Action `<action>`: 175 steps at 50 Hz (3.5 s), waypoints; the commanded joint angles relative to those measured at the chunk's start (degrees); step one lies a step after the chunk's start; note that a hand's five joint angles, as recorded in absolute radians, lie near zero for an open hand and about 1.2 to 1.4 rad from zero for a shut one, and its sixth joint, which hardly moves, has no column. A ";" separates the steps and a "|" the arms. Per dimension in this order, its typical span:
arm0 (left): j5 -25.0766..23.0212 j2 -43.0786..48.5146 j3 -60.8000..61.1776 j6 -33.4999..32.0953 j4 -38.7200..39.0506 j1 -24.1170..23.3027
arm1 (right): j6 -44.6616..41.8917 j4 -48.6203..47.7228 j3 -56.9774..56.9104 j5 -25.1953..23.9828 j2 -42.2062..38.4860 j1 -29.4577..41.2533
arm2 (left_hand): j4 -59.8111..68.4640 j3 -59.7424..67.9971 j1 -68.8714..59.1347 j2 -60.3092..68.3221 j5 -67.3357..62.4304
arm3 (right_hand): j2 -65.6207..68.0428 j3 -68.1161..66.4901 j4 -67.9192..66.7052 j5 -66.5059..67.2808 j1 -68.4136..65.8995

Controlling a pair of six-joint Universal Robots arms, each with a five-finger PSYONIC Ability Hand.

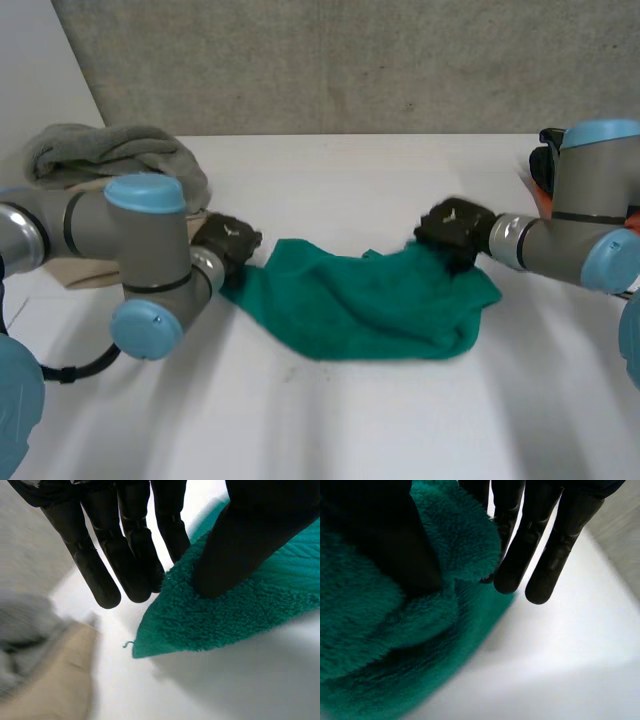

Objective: Fold the laundry.

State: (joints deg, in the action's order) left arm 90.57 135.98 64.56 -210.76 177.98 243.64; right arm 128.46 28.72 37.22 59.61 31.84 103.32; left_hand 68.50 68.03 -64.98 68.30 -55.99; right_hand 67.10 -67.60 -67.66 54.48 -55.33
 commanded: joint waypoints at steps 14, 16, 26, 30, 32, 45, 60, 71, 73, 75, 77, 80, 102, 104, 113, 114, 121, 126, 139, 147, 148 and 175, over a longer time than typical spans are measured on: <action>7.96 -13.89 -12.63 -1.14 41.49 -0.62 | 26.41 -52.54 10.40 20.11 26.43 0.04 | 11.50 11.97 -15.02 11.70 -14.01 | 12.90 -12.40 -12.34 15.52 -24.67; 7.78 -14.86 -10.34 -1.05 41.49 -0.54 | 26.49 -52.28 12.60 19.76 27.31 -0.23 | 11.50 11.97 -15.02 11.70 -14.01 | 12.90 -12.40 -12.34 15.52 -24.67; 7.26 -16.01 9.95 -0.53 41.31 -0.80 | 25.79 -43.94 32.29 15.01 29.87 -0.23 | 11.50 11.97 -15.02 11.70 -14.01 | 12.90 -12.40 -12.34 15.52 -24.67; 7.26 -15.92 18.22 -0.35 41.31 -1.15 | 24.83 -40.06 40.37 14.49 29.43 -0.23 | 11.50 11.97 -15.02 11.70 -14.01 | 12.90 -12.40 -12.34 15.52 -24.67; 7.26 -15.92 20.77 -0.35 41.22 -1.33 | 24.13 -39.80 43.28 14.31 29.07 -0.14 | 11.50 11.97 -15.02 11.70 -14.01 | 12.90 -12.40 -12.34 15.52 -24.67; 7.17 -24.09 28.52 -0.35 40.96 -1.50 | 25.79 -38.92 49.27 13.60 28.10 -4.71 | 11.50 11.97 -15.02 11.70 -14.01 | -57.10 57.60 57.66 -54.48 45.33; 3.13 -37.79 26.32 -0.61 34.64 -6.94 | 49.05 -39.18 43.66 13.70 30.13 -0.59 | 11.50 11.97 -15.02 11.70 -14.01 | -57.10 57.60 57.66 -54.48 45.33; 3.12 -45.80 25.18 -0.70 31.56 -10.73 | 57.61 -40.41 28.98 15.01 12.22 7.24 | 11.50 11.97 -15.02 11.70 -14.01 | -57.10 57.60 57.66 -54.48 45.33; 3.12 -47.73 24.83 -0.79 31.29 -10.91 | 57.08 -40.41 24.50 15.98 7.82 7.51 | 11.50 11.97 -15.02 11.70 -14.01 | -57.10 57.60 57.66 -54.48 45.33; 3.12 -48.96 24.56 -0.79 31.03 -10.91 | 56.47 -40.06 21.60 16.94 5.18 7.51 | 11.50 11.97 -15.02 11.70 -14.01 | -57.10 57.60 57.66 -54.48 45.33; 3.12 -50.54 24.30 -0.79 30.59 -10.91 | 54.98 -39.80 17.72 19.05 2.19 7.33 | 11.50 11.97 -15.02 11.70 -14.01 | -44.62 45.12 45.18 -42.00 32.85; 3.12 -52.48 24.12 -0.79 29.89 -10.56 | 51.90 -39.80 15.17 22.83 0.77 7.42 | 11.50 11.97 -15.02 11.70 -14.01 | -24.46 24.96 25.02 -21.84 12.69; 3.04 -57.76 26.93 -0.53 25.41 -0.28 | 38.19 -29.80 31.60 9.57 41.80 -11.12 | 11.50 11.97 -15.02 11.70 -14.01 | 12.90 -12.40 -12.34 15.52 -24.67; 2.95 -57.76 27.55 -0.35 24.53 2.18 | 35.12 -22.24 30.99 7.20 48.47 -13.14 | 11.50 11.97 -15.02 11.70 -14.01 | 12.90 -12.40 -12.34 15.52 -24.67; -4.51 -49.78 28.78 -0.26 17.85 8.07 | 18.42 -2.54 29.49 4.20 57.03 -15.00 | 11.50 11.97 -15.02 11.70 -14.01 | 12.90 -12.40 -12.34 15.52 -24.67; -5.39 -48.11 28.61 -0.26 17.06 8.69 | 17.10 -1.49 29.49 4.46 56.59 -14.82 | 11.50 11.97 -15.02 11.70 -14.01 | 12.90 -12.40 -12.34 15.52 -24.67; -8.21 -30.09 21.94 -0.79 12.92 10.19 | 8.75 0.28 29.41 11.22 44.21 -10.60 | 11.50 11.97 -15.02 11.70 -14.01 | 12.90 -12.40 -12.34 15.52 -24.67; -8.21 -17.36 9.84 -0.79 13.45 10.54 | 6.72 -6.36 23.10 16.93 32.45 -9.11 | 11.50 11.97 -15.02 11.70 -14.01 | 12.90 -12.40 -12.34 15.52 -24.67; -5.94 -0.98 -30.88 -1.93 34.17 9.22 | 11.64 -53.58 9.54 21.42 23.71 -5.77 | 11.50 11.97 -15.02 11.70 -14.01 | 12.90 -12.40 -12.34 15.52 -24.67; -0.56 -4.65 -22.86 -1.41 42.19 9.66 | 15.24 -55.18 12.33 22.13 25.46 -4.89 | 11.50 11.97 -15.02 11.70 -14.01 | 12.90 -12.40 -12.34 15.52 -24.67; -0.83 -5.72 -20.03 -1.49 42.28 9.83 | 15.42 -55.00 14.01 21.96 26.16 -4.97 | 11.50 11.97 -15.02 11.70 -14.01 | 12.90 -12.40 -12.34 15.52 -24.67; -9.09 -24.34 42.04 -11.68 38.34 9.48 | 10.68 -27.78 51.90 12.99 30.81 -10.33 | 11.50 11.97 -15.02 11.70 -14.01 | 12.90 -12.40 -12.34 15.52 -24.67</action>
State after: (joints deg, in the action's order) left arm 81.88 120.59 95.64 -216.27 224.23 252.62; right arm 143.48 -15.15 86.43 72.87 58.77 96.57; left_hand 68.96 68.58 -65.06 68.73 -55.99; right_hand 67.59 -67.87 -68.06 57.00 -57.32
